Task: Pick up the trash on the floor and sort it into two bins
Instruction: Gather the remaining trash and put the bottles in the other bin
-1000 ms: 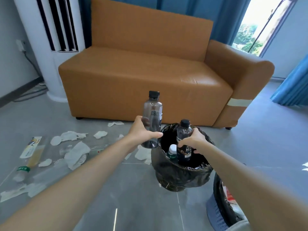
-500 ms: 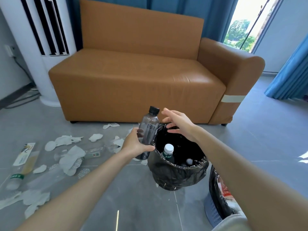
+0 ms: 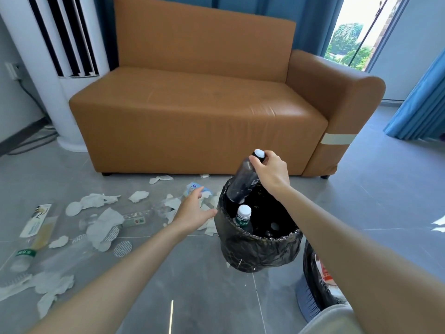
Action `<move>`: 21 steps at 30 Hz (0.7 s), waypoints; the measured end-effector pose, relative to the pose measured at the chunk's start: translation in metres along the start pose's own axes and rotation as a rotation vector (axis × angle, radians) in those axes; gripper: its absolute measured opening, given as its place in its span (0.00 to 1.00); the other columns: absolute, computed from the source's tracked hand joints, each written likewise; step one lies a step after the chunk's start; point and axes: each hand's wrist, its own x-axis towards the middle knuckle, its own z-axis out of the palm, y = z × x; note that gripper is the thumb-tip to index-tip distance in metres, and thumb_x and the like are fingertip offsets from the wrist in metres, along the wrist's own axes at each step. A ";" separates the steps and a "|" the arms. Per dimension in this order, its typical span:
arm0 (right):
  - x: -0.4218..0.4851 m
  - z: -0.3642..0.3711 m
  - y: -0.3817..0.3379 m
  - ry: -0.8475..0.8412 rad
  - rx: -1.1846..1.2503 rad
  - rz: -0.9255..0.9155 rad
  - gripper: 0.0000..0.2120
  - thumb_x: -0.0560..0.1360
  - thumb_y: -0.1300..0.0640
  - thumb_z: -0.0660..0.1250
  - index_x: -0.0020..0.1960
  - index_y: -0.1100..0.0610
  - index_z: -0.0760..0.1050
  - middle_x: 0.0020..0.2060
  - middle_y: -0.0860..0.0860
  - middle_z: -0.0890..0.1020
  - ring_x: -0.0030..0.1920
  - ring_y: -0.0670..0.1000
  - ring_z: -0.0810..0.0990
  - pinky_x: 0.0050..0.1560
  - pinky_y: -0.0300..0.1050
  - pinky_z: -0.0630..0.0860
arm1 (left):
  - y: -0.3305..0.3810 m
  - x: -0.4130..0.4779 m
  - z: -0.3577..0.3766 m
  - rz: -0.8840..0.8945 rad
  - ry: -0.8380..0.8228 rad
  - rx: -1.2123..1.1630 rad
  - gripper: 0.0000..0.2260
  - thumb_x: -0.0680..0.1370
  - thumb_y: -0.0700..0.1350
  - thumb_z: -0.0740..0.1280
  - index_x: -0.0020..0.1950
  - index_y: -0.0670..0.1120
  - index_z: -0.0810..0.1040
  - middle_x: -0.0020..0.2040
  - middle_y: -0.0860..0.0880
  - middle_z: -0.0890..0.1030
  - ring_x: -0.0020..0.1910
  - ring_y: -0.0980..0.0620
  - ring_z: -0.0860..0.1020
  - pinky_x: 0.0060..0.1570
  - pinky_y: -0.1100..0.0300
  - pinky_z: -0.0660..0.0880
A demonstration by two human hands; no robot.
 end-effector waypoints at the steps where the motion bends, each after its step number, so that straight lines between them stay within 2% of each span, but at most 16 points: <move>1: 0.000 0.002 0.007 0.004 -0.049 0.015 0.17 0.77 0.45 0.62 0.61 0.54 0.72 0.47 0.51 0.79 0.48 0.54 0.77 0.44 0.46 0.71 | -0.001 0.001 0.001 -0.008 0.000 -0.006 0.32 0.75 0.45 0.69 0.75 0.50 0.58 0.73 0.49 0.65 0.70 0.48 0.65 0.64 0.54 0.66; 4: 0.000 0.009 0.028 -0.044 -0.121 0.043 0.19 0.78 0.49 0.63 0.66 0.54 0.70 0.53 0.54 0.79 0.51 0.55 0.77 0.46 0.45 0.72 | -0.003 0.002 0.004 -0.025 0.001 -0.004 0.29 0.76 0.44 0.67 0.75 0.50 0.59 0.73 0.48 0.65 0.69 0.47 0.66 0.64 0.54 0.66; 8: 0.004 0.023 0.045 -0.235 -0.156 0.206 0.22 0.79 0.51 0.63 0.71 0.56 0.66 0.56 0.57 0.79 0.50 0.57 0.81 0.49 0.52 0.81 | -0.009 0.003 0.009 -0.037 -0.015 -0.010 0.28 0.77 0.44 0.65 0.75 0.50 0.59 0.73 0.48 0.65 0.69 0.46 0.67 0.64 0.54 0.66; 11: 0.007 0.029 0.047 -0.334 -0.185 0.272 0.18 0.80 0.55 0.60 0.69 0.55 0.67 0.58 0.58 0.78 0.54 0.57 0.79 0.48 0.50 0.81 | -0.014 0.006 0.010 -0.055 -0.023 -0.018 0.27 0.77 0.44 0.65 0.74 0.50 0.60 0.72 0.48 0.66 0.67 0.47 0.69 0.63 0.55 0.67; 13: 0.008 0.029 0.043 -0.380 -0.202 0.260 0.18 0.79 0.57 0.61 0.68 0.54 0.67 0.57 0.57 0.79 0.53 0.56 0.79 0.46 0.48 0.80 | -0.018 0.007 0.009 -0.071 -0.015 -0.029 0.26 0.77 0.44 0.65 0.74 0.51 0.61 0.71 0.48 0.67 0.66 0.47 0.70 0.61 0.56 0.68; 15: 0.005 0.031 0.035 -0.452 -0.174 0.226 0.16 0.78 0.56 0.62 0.65 0.54 0.71 0.55 0.55 0.81 0.47 0.53 0.79 0.44 0.46 0.79 | -0.022 0.008 0.005 -0.101 0.018 -0.034 0.25 0.77 0.43 0.65 0.73 0.50 0.63 0.70 0.48 0.68 0.66 0.48 0.71 0.57 0.59 0.68; 17: -0.003 0.035 0.025 -0.588 -0.197 0.172 0.13 0.78 0.55 0.63 0.62 0.54 0.74 0.53 0.54 0.81 0.44 0.52 0.78 0.47 0.48 0.80 | -0.029 0.008 -0.002 -0.130 0.065 -0.039 0.24 0.77 0.42 0.64 0.72 0.49 0.65 0.69 0.47 0.70 0.65 0.49 0.71 0.56 0.59 0.68; 19: -0.014 0.041 0.017 -0.753 -0.298 0.123 0.14 0.77 0.54 0.65 0.62 0.55 0.75 0.51 0.53 0.79 0.44 0.53 0.79 0.51 0.51 0.80 | -0.036 0.007 -0.011 -0.169 0.117 -0.032 0.23 0.77 0.42 0.65 0.71 0.49 0.66 0.67 0.47 0.71 0.63 0.49 0.72 0.55 0.59 0.69; 21: -0.027 0.050 0.011 -0.882 -0.395 0.101 0.19 0.77 0.54 0.66 0.66 0.57 0.72 0.54 0.55 0.78 0.47 0.55 0.81 0.52 0.51 0.80 | -0.042 0.003 -0.020 -0.213 0.155 -0.049 0.23 0.77 0.41 0.64 0.71 0.48 0.67 0.66 0.46 0.72 0.62 0.48 0.73 0.56 0.57 0.71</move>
